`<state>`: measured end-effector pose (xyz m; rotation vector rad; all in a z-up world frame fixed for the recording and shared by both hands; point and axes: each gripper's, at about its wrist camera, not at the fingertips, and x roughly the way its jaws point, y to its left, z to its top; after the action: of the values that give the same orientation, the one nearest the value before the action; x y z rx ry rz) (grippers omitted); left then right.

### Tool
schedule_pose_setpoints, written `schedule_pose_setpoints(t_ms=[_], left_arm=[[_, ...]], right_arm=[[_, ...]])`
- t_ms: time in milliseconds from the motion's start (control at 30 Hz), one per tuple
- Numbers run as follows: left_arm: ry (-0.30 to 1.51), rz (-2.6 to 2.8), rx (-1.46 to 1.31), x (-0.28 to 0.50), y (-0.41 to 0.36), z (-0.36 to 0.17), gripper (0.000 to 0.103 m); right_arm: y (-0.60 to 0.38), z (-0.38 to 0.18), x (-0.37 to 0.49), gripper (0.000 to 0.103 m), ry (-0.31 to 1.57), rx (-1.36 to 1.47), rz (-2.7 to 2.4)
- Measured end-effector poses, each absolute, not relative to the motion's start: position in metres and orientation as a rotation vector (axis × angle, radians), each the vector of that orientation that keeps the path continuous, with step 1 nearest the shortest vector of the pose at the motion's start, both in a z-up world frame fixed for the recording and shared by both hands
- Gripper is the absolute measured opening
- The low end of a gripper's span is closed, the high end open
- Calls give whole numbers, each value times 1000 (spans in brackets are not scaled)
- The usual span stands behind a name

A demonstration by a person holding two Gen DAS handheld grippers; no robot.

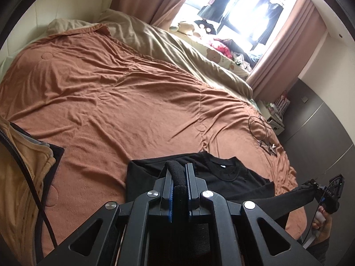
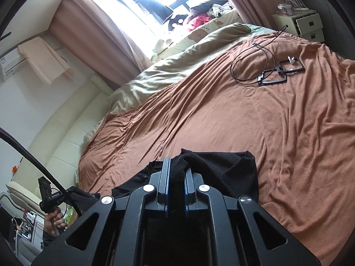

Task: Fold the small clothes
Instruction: 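Lay the hem down on the collar and open both grippers, then move both grippers to the folded edge of the sweatshirt and close on it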

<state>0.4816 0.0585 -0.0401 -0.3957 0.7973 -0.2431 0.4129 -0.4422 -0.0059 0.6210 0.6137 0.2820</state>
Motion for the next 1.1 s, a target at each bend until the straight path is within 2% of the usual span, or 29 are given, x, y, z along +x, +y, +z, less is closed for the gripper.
schedule_pose_setpoints(t_ms=[367,567,700,767,800,833,867,933,1033,1100], left_arm=[[942,-171,-336,548,55,-120,10],[975,-164,-302,573,50,-142,10],[1017,-161,-259,589,42,-161,12],[1040,-158,-203,592,35,-167,18],[1054,-156,-191,591,33,-168,23],[1063,-161,-186,589,32,-168,30],[1066,-169,-184,587,32,-167,36],[1052,-170,-152,580,33,-160,61],[1038,-178,-79,568,33,-149,76],[1045,-182,-20,561,29,-147,77]], right_arm=[[-431,-51,483,6,714,598,228],[-426,-67,504,6,744,612,182],[-417,-77,511,10,821,581,106],[-413,-76,512,20,854,562,94],[-411,-73,510,39,855,548,92],[-409,-68,508,65,853,524,91],[-407,-61,502,74,846,488,81],[-403,-51,494,78,837,432,82],[-392,-40,483,78,856,331,83],[-382,-39,477,78,883,267,91]])
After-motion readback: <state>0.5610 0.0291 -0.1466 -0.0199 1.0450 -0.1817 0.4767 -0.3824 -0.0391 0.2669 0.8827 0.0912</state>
